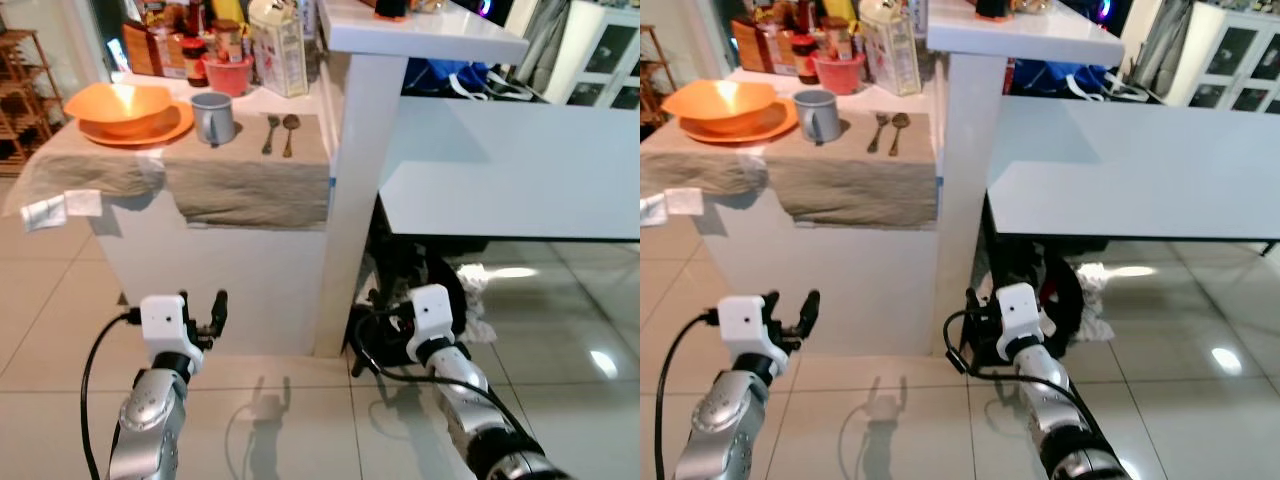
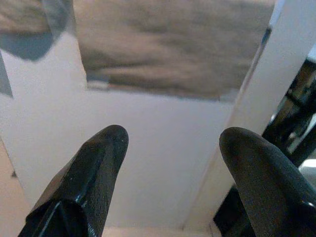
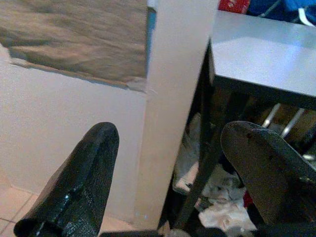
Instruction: Setting the table
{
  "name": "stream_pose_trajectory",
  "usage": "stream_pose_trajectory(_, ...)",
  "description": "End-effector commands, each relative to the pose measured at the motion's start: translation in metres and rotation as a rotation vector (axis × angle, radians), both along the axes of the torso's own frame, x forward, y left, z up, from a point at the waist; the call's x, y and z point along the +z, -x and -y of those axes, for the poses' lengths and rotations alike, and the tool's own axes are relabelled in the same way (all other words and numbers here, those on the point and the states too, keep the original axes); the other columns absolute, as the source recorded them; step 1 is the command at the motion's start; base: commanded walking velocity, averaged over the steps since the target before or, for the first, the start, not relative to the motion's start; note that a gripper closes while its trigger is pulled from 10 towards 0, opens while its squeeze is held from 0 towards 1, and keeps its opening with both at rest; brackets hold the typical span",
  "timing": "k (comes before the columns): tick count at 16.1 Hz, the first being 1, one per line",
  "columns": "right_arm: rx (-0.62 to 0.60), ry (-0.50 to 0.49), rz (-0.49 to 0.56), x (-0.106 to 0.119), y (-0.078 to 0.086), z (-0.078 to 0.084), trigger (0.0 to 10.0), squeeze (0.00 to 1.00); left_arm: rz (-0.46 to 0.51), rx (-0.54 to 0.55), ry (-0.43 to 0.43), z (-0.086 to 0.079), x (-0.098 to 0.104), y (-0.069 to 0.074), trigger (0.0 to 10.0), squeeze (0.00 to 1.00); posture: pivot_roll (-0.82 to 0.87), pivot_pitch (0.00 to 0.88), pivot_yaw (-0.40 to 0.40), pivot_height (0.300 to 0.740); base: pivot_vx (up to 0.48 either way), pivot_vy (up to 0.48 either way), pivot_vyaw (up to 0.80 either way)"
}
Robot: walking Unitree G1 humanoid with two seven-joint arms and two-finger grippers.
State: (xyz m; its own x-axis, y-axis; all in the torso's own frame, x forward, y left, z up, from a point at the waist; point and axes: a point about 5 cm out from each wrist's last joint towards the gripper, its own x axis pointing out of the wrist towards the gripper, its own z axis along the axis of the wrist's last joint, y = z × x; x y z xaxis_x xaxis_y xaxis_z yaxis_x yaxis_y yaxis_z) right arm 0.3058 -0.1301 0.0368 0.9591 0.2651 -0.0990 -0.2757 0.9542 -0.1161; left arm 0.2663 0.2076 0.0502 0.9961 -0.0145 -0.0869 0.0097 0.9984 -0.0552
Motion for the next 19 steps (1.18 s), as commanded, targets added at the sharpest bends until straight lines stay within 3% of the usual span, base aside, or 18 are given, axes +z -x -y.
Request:
stream_pose_trajectory(1, -0.014, 0.008, -0.010, 0.001, -0.003, 0.003, 10.0, 0.00, -0.005, 0.005, -0.013, -0.001, -0.001, 0.000, 10.0, 0.00, 0.06, 0.000, -0.051, 0.736, 0.000, 0.000, 0.00)
stream_pose_trajectory(7, 0.017, 0.002, 0.009, 0.004, -0.004, -0.007, 10.0, 0.00, 0.002, -0.033, -0.032, 0.007, -0.001, -0.006, 10.0, 0.00, 0.06, 0.000, -0.051, 0.736, 0.000, 0.000, -0.08)
stream_pose_trajectory(10, 0.019, 0.019, 0.002, 0.003, -0.004, -0.007, 10.0, 0.00, 0.007, -0.023, -0.028, 0.005, 0.001, -0.008, 10.0, 0.00, 0.05, 0.000, -0.050, 0.736, 0.000, 0.480, -0.72)
stream_pose_trajectory(13, 0.032, 0.037, -0.003, 0.002, -0.004, -0.007, 10.0, 0.00, 0.004, -0.023, -0.034, 0.005, 0.000, -0.009, 10.0, 0.00, 0.05, 0.000, -0.050, 0.736, 0.000, 0.480, 0.00)
stream_pose_trajectory(17, 0.045, 0.047, 0.002, 0.003, -0.005, -0.009, 10.0, 0.00, -0.004, 0.010, -0.052, 0.002, 0.000, -0.010, 10.0, 0.00, 0.06, 0.000, -0.051, 0.736, 0.000, 0.000, 0.00)
stream_pose_trajectory(19, 0.057, 0.050, 0.014, 0.005, -0.006, -0.011, 10.0, 0.00, -0.012, 0.033, -0.074, 0.000, 0.000, -0.012, 10.0, 0.00, 0.06, 0.000, -0.054, 0.736, 0.000, 0.480, 0.00)
